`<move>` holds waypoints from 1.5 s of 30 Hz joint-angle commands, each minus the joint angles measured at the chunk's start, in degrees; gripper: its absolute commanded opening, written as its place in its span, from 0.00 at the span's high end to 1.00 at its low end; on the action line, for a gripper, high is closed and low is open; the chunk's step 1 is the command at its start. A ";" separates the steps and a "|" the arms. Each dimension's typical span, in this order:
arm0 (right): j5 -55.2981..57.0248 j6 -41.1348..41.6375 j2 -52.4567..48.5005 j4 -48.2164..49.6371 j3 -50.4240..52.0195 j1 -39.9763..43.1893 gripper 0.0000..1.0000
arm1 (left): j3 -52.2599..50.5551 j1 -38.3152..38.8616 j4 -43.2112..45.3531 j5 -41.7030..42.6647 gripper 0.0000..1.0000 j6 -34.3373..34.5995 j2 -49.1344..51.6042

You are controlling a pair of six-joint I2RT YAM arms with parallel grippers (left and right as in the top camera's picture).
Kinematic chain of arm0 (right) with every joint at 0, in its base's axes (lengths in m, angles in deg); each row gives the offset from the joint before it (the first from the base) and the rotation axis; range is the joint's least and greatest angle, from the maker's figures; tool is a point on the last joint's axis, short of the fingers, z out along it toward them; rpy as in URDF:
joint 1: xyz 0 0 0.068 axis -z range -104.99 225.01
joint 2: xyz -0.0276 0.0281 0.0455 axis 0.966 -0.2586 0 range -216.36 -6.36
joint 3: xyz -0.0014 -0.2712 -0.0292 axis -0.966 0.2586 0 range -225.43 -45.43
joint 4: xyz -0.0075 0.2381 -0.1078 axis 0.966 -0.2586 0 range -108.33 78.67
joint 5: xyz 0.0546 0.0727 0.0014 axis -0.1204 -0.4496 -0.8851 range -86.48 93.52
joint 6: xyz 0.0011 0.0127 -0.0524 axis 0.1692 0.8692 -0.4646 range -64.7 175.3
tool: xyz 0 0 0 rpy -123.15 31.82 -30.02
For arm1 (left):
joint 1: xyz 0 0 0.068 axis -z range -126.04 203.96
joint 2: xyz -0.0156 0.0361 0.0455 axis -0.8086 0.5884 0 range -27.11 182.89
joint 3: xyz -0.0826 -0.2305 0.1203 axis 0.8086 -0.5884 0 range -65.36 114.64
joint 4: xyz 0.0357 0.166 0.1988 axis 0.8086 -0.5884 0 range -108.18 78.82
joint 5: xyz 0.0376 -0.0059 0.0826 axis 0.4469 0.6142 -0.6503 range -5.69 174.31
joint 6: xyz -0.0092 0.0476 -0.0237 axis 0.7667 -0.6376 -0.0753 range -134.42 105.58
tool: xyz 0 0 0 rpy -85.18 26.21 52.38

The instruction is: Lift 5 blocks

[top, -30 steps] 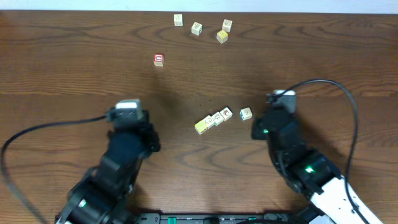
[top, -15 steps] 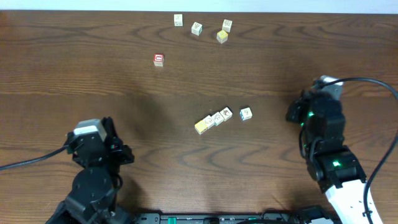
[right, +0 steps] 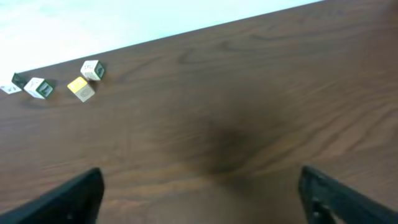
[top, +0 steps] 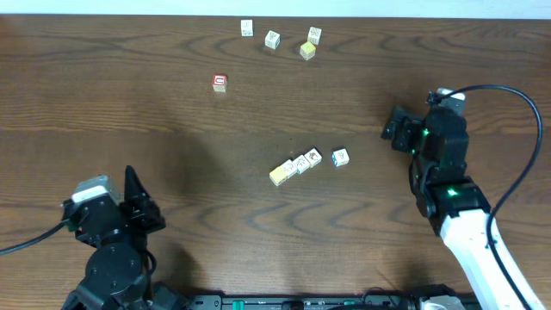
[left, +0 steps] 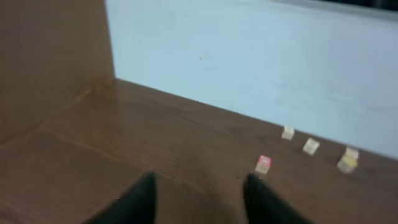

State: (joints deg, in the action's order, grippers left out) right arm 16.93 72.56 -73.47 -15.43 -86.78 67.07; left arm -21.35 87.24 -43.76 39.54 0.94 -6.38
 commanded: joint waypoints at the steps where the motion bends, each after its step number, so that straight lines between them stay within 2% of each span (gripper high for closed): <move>1: 0.22 -0.15 -2.51 2.86 -0.66 0.39 0.01 | 1.36 0.00 0.28 -2.91 0.33 -0.33 -0.37; 2: 0.22 -0.15 -2.86 3.65 -0.66 0.39 0.01 | 1.36 0.00 0.26 -2.89 0.32 -0.33 -0.37; 3: 0.20 -0.13 -3.02 4.11 -0.66 0.39 0.01 | 1.36 0.00 0.26 -2.91 0.27 -0.33 -0.37; 13: -1.33 -0.17 -0.81 5.75 -0.66 0.35 0.01 | 1.36 0.00 0.26 -2.91 0.25 -0.33 -0.37; 18: -2.62 -0.66 6.14 5.38 -0.66 0.35 0.01 | 1.36 0.00 0.26 -2.93 0.25 -0.35 -0.37; 22: -5.33 -6.43 13.75 3.63 -0.66 0.35 0.01 | 1.36 0.00 0.28 -2.93 0.25 -0.33 -0.37; 28: -4.87 -6.84 21.59 -1.09 -0.66 0.37 0.01 | 1.36 0.00 0.28 -2.91 0.25 -0.33 -0.37; 32: -4.87 -6.84 22.10 -3.78 -0.66 0.37 0.01 | 1.36 0.00 0.26 -2.93 0.25 -0.33 -0.37; 37: -4.79 -6.84 22.10 -12.50 -0.66 0.37 0.01 | 1.36 0.00 0.28 -2.93 0.24 -0.33 -0.37; 45: -4.70 -6.80 21.99 -11.61 -0.66 0.35 0.01 | 1.36 0.00 0.24 -2.91 0.24 -0.33 -0.37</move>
State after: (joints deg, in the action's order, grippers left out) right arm 12.27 66.57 -51.66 -27.10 -86.88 67.07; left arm -21.24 87.24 -43.76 37.61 0.74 -6.38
